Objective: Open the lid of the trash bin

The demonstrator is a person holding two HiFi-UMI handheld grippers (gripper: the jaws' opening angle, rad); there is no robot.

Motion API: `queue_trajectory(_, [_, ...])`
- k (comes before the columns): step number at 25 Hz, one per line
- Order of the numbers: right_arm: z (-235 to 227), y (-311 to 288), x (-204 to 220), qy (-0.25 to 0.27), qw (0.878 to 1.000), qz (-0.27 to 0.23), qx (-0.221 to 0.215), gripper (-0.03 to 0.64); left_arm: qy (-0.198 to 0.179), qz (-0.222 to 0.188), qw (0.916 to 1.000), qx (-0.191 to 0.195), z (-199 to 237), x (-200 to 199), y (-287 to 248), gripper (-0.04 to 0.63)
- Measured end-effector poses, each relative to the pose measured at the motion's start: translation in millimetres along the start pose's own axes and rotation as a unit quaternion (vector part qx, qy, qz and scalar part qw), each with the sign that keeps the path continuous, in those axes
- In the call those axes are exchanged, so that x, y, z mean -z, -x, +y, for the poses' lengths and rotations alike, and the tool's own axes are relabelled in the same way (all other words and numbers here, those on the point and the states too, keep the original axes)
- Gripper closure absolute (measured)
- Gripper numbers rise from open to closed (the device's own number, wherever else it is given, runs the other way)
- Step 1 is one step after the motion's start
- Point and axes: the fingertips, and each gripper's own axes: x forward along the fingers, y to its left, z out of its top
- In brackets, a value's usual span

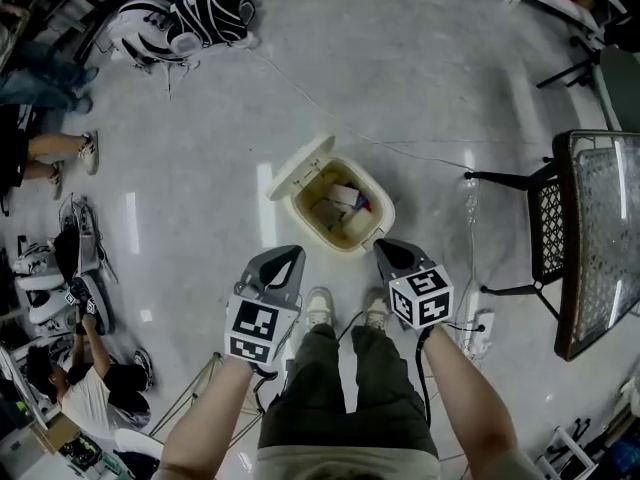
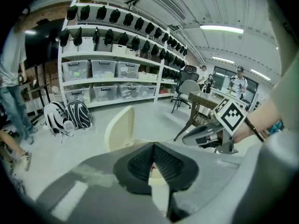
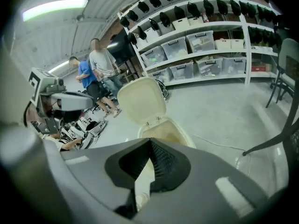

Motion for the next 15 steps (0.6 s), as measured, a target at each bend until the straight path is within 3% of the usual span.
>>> queue_trajectory(9, [53, 118, -124, 0.026, 0.996, -0.085, 0.000, 0.614, -0.028, -0.049, 0.9983, -0.016, -7, -103, 84, 0.592])
queue_trajectory(15, [105, 197, -199, 0.060, 0.987, -0.149, -0.013, 0.614, -0.032, -0.086, 0.9953, -0.029, -16, -166, 143, 0.592])
